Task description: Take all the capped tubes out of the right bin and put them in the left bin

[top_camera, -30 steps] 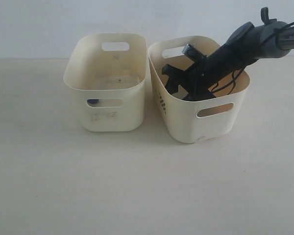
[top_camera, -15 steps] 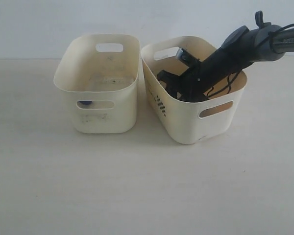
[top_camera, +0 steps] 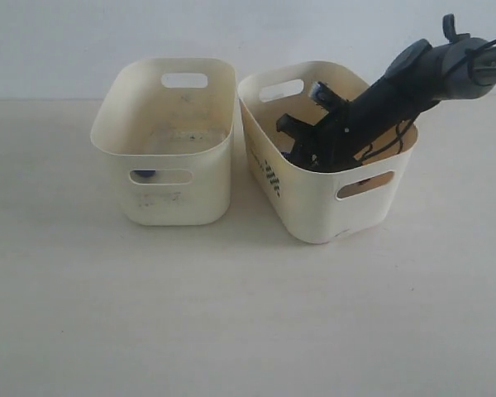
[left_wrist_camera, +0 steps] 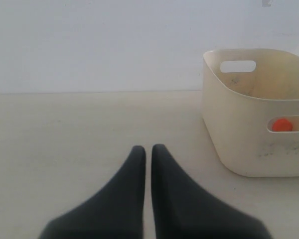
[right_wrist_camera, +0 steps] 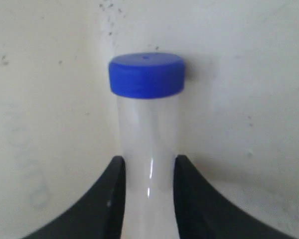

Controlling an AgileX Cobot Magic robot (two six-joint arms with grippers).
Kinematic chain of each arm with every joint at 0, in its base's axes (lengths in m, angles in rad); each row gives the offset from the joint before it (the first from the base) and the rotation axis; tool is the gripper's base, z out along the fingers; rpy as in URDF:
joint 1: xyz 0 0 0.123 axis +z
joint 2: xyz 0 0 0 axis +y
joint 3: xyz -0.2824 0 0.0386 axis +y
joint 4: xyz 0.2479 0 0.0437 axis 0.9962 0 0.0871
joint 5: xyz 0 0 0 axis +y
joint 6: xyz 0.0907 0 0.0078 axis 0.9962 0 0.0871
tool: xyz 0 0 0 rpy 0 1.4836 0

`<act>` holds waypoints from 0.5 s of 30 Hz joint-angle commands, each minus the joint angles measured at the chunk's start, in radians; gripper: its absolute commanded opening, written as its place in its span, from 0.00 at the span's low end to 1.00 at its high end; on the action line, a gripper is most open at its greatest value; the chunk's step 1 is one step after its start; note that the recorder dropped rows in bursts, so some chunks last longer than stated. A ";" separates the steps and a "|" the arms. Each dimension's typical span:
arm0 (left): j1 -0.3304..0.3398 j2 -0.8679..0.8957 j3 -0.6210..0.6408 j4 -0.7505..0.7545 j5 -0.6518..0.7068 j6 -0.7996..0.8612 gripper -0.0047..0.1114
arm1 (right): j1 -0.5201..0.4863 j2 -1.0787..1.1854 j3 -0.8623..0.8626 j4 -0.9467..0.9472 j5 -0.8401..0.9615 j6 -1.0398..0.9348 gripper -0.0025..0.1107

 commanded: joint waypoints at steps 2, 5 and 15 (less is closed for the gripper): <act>0.000 0.000 -0.004 -0.006 -0.004 -0.010 0.08 | -0.026 -0.067 0.008 -0.140 -0.056 0.070 0.02; 0.000 0.000 -0.004 -0.006 -0.004 -0.010 0.08 | -0.026 -0.097 0.008 -0.215 -0.080 0.102 0.02; 0.000 0.000 -0.004 -0.006 -0.004 -0.010 0.08 | -0.026 -0.151 0.008 -0.250 -0.103 0.118 0.02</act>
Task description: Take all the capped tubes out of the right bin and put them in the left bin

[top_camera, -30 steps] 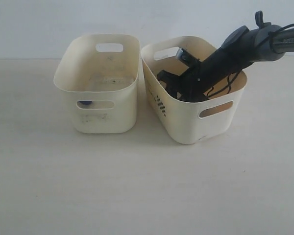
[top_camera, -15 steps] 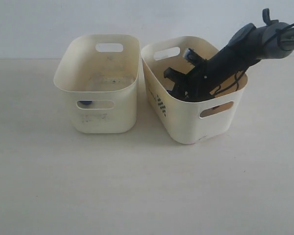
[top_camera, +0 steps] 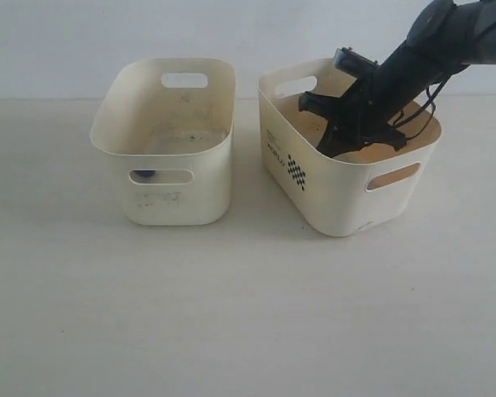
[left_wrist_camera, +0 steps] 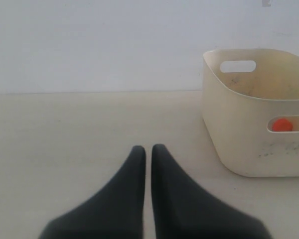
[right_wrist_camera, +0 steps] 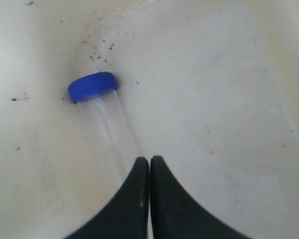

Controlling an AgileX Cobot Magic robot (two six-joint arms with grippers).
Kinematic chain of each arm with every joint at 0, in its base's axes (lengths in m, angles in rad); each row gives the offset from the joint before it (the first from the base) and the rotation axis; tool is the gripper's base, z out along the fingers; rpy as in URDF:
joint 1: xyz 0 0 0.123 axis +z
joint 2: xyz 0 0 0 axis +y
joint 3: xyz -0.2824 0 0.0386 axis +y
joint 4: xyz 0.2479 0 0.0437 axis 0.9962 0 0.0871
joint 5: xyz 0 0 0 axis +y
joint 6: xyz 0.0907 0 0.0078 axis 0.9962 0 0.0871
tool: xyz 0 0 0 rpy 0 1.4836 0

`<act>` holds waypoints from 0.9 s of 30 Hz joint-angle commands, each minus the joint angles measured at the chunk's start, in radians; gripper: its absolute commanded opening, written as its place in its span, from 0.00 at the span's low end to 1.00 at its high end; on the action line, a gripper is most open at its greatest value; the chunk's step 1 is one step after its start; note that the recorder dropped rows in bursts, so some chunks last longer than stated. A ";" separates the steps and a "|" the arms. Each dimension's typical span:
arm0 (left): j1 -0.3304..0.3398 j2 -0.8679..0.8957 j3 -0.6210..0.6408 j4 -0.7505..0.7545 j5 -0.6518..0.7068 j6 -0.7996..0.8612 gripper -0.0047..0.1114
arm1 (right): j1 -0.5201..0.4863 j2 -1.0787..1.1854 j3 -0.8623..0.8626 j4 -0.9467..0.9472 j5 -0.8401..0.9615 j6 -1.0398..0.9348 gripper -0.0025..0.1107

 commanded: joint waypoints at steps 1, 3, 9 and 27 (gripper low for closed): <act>0.000 0.000 -0.004 -0.006 -0.004 -0.010 0.08 | -0.007 -0.038 0.002 -0.020 -0.019 0.004 0.02; 0.000 0.000 -0.004 -0.006 -0.004 -0.010 0.08 | -0.007 -0.049 0.002 -0.023 -0.019 0.004 0.02; 0.000 0.000 -0.004 -0.006 -0.004 -0.010 0.08 | -0.007 -0.106 0.002 -0.080 0.026 -0.128 0.02; 0.000 0.000 -0.004 -0.006 -0.004 -0.010 0.08 | -0.047 -0.296 0.004 -0.481 0.062 -0.064 0.66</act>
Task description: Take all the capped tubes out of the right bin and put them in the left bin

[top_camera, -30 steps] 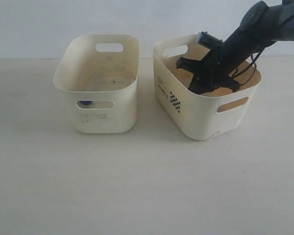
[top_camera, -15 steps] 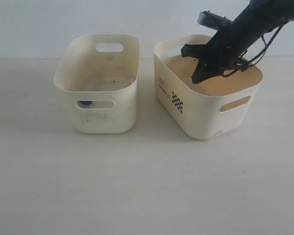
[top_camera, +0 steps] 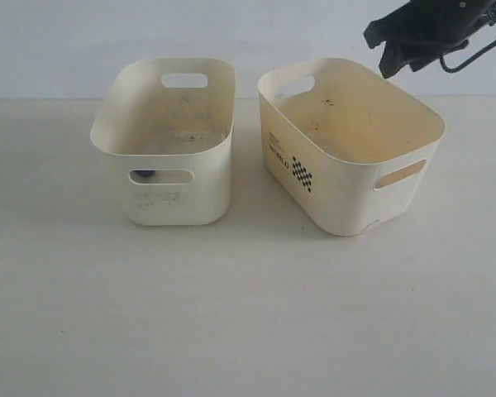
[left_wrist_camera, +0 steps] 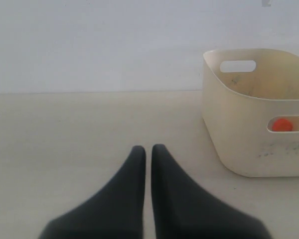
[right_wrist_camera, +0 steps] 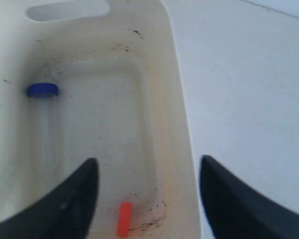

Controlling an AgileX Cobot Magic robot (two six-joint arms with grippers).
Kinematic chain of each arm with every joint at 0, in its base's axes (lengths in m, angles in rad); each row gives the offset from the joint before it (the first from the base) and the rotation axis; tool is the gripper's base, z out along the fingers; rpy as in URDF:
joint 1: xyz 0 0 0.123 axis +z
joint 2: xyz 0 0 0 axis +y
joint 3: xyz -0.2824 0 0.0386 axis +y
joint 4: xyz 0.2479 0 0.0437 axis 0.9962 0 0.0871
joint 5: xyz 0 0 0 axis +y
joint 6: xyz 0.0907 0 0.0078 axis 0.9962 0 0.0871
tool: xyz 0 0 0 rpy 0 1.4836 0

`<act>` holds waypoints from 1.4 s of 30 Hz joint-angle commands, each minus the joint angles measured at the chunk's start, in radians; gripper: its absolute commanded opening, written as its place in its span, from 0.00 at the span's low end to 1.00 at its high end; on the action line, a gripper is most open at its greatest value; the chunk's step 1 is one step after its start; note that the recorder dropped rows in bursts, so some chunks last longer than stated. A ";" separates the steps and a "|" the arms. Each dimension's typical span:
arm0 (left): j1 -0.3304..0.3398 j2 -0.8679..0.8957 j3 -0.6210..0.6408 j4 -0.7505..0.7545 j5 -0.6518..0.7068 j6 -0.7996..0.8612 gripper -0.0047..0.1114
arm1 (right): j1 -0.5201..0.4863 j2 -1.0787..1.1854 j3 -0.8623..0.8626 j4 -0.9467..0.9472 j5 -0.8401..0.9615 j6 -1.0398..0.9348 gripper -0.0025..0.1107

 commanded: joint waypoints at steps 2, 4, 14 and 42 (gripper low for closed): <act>0.000 0.000 -0.004 -0.006 -0.004 -0.010 0.08 | -0.011 0.073 0.002 -0.052 0.004 0.071 0.58; 0.000 0.000 -0.004 -0.006 -0.004 -0.010 0.08 | -0.016 0.097 0.002 -0.062 0.010 0.071 0.49; 0.000 0.000 -0.004 -0.006 -0.004 -0.010 0.08 | -0.032 0.153 0.008 -0.099 0.043 0.097 0.42; 0.000 0.000 -0.004 -0.006 -0.004 -0.010 0.08 | -0.037 0.111 0.008 -0.058 0.270 0.613 0.02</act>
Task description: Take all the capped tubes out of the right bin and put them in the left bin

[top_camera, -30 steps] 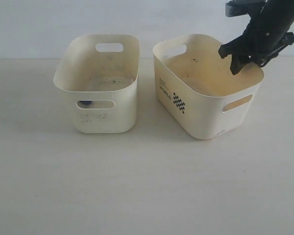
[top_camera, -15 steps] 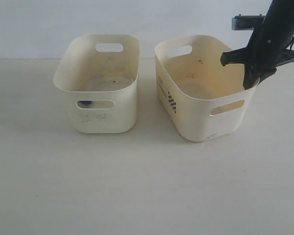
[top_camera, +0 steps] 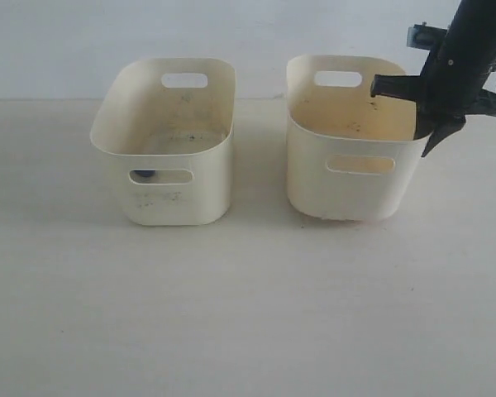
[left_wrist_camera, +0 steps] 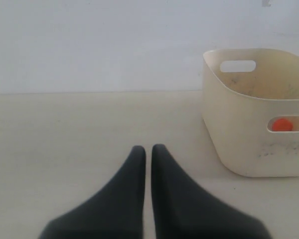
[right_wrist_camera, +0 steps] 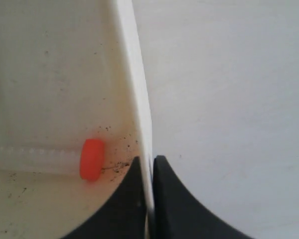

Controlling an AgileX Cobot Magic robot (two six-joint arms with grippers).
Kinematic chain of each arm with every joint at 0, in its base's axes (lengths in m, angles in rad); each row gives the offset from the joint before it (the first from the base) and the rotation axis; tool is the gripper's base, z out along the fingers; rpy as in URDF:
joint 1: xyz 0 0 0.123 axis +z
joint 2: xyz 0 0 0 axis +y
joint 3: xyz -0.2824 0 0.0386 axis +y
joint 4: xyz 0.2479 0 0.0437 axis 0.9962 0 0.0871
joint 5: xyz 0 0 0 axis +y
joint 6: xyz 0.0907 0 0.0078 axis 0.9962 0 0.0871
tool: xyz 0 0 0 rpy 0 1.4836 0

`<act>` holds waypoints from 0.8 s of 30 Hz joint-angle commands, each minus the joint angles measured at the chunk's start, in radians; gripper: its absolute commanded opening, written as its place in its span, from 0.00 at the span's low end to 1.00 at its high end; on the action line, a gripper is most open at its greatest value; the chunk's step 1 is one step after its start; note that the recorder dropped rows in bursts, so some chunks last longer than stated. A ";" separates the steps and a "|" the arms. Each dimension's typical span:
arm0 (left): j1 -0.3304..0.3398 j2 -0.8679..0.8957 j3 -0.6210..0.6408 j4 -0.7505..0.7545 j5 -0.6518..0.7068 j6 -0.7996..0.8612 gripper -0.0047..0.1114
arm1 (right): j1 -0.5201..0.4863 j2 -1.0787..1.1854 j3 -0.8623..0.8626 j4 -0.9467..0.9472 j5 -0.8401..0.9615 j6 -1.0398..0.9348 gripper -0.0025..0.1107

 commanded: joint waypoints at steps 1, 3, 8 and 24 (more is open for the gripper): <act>0.000 0.000 -0.004 -0.006 -0.004 -0.010 0.08 | -0.009 -0.022 0.000 -0.006 -0.003 0.041 0.02; 0.000 0.000 -0.004 -0.006 -0.004 -0.010 0.08 | -0.009 -0.022 0.000 -0.015 -0.003 0.011 0.02; 0.000 0.000 -0.004 -0.006 -0.004 -0.010 0.08 | -0.009 -0.022 0.001 -0.048 -0.003 -0.116 0.02; 0.000 0.000 -0.004 -0.006 -0.004 -0.010 0.08 | -0.009 -0.003 0.003 -0.045 -0.003 -0.083 0.80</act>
